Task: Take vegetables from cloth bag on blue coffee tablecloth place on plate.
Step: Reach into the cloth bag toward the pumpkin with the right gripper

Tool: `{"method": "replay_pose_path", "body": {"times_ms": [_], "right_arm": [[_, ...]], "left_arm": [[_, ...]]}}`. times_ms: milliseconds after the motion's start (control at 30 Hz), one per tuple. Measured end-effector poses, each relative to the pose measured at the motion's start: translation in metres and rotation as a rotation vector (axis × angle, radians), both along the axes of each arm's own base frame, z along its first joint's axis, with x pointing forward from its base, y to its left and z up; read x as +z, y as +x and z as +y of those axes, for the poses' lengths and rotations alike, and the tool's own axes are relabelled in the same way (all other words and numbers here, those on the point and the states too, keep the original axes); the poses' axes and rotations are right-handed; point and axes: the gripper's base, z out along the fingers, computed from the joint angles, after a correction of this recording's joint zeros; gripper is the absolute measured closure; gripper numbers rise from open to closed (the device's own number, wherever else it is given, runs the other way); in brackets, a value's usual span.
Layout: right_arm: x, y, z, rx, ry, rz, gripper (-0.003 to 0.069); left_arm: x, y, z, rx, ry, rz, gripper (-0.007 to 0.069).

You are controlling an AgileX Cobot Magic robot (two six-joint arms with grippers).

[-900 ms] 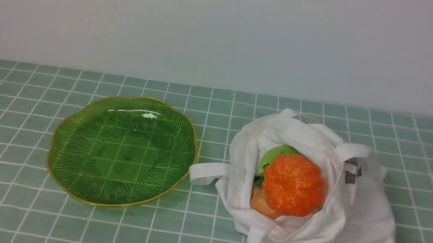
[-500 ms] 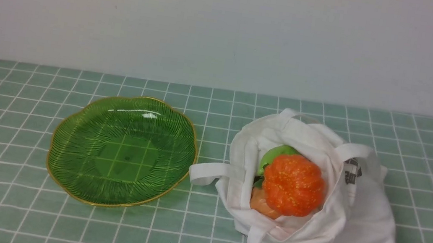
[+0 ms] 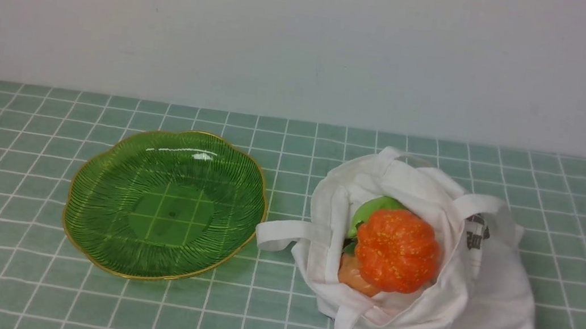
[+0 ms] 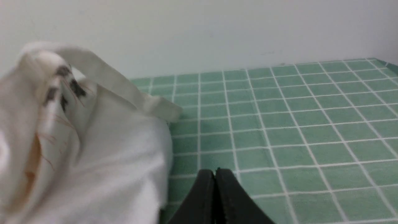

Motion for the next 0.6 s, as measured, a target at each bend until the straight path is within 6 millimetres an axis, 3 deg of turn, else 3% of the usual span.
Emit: {"method": "replay_pose_path", "body": {"times_ms": [167, 233, 500, 600], "right_arm": [[0.023, 0.001, -0.001, -0.021, 0.411, -0.269, 0.0669], [0.028, 0.000, -0.003, -0.031, 0.493, -0.336, 0.0669], [0.035, -0.002, -0.007, -0.053, 0.604, -0.432, 0.0669], [0.048, -0.004, -0.006, -0.033, 0.641, -0.441, 0.0669]], "left_arm": [[0.000, 0.000, 0.000, 0.000, 0.000, 0.000, 0.0632], [0.000, 0.000, 0.000, 0.000, 0.000, 0.000, 0.0632], [0.000, 0.000, 0.000, 0.000, 0.000, 0.000, 0.0632], [0.000, 0.000, 0.000, 0.000, 0.000, 0.000, 0.0632]]}}
